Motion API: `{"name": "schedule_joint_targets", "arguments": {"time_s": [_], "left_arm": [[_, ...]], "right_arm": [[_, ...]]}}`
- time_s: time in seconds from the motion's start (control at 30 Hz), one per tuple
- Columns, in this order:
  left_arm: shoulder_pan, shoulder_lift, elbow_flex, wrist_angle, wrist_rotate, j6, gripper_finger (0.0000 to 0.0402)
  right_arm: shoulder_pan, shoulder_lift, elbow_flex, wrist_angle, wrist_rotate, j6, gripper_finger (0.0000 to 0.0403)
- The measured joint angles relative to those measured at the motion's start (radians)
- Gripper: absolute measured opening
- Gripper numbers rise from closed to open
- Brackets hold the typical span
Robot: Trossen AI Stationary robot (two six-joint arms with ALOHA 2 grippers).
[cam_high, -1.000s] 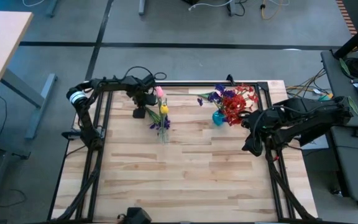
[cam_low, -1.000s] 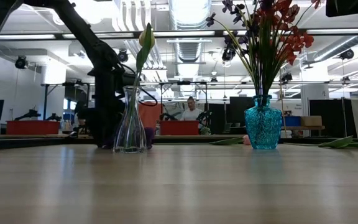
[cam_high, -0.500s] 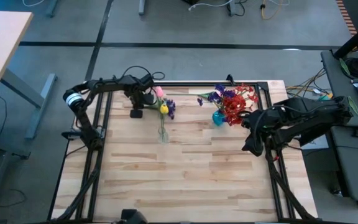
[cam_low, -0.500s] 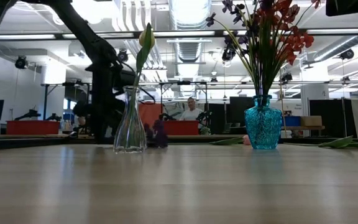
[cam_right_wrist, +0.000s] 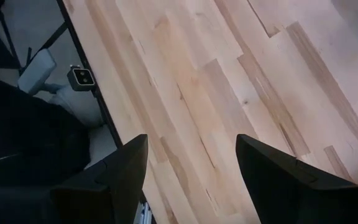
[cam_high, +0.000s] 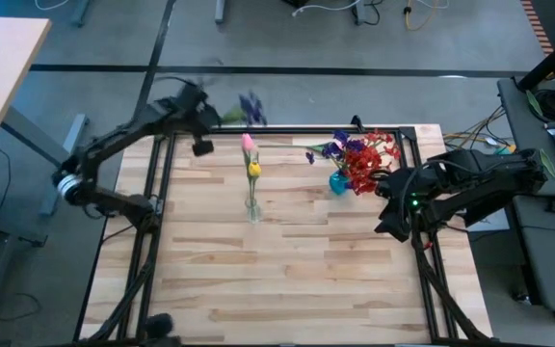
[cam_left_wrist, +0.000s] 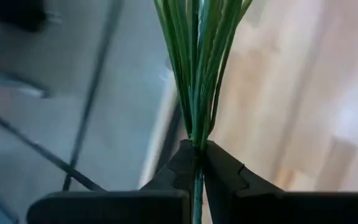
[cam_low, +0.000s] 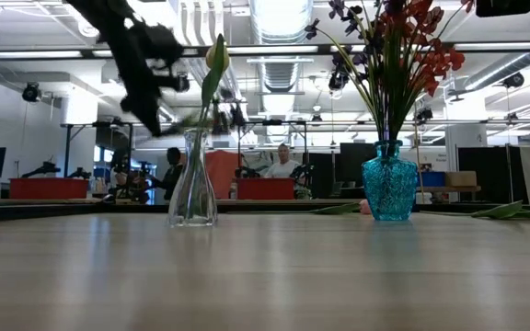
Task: Sort flowers into vase by color
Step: Put the purple flower into the blue vase
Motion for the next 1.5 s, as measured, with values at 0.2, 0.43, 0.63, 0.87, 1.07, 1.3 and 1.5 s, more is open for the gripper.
{"name": "schedule_joint_targets", "arguments": {"time_s": [0.2,0.43,0.63,0.87,1.07,1.3,1.5], "left_arm": [[0.026,-0.168,0.131,0.012,0.001,-0.109,0.0],[0.009,-0.302,0.252,0.074,0.39,-0.247,0.0],[-0.143,-0.379,0.222,0.191,0.56,-0.427,0.0],[-0.545,-0.427,0.104,0.379,0.295,-0.53,0.0],[-0.934,-0.4,-0.018,0.642,-0.085,-0.496,0.0],[-1.178,-0.267,-0.039,0.808,-0.428,-0.431,0.0],[-1.201,-0.146,0.007,0.815,-0.501,-0.452,0.0]], "right_arm": [[0.0,0.0,0.001,0.051,0.0,-0.049,0.0235],[0.0,0.0,0.001,0.122,0.001,-0.152,0.0235],[0.0,0.0,0.001,0.176,0.0,-0.25,0.0235],[0.027,0.0,0.001,0.189,-0.008,-0.257,0.0235],[0.084,0.01,0.001,0.364,0.0,-0.334,0.0235],[0.11,0.048,0.001,0.625,0.109,-0.564,0.0235],[0.109,0.109,0.007,0.801,0.16,-0.772,0.0235]]}}
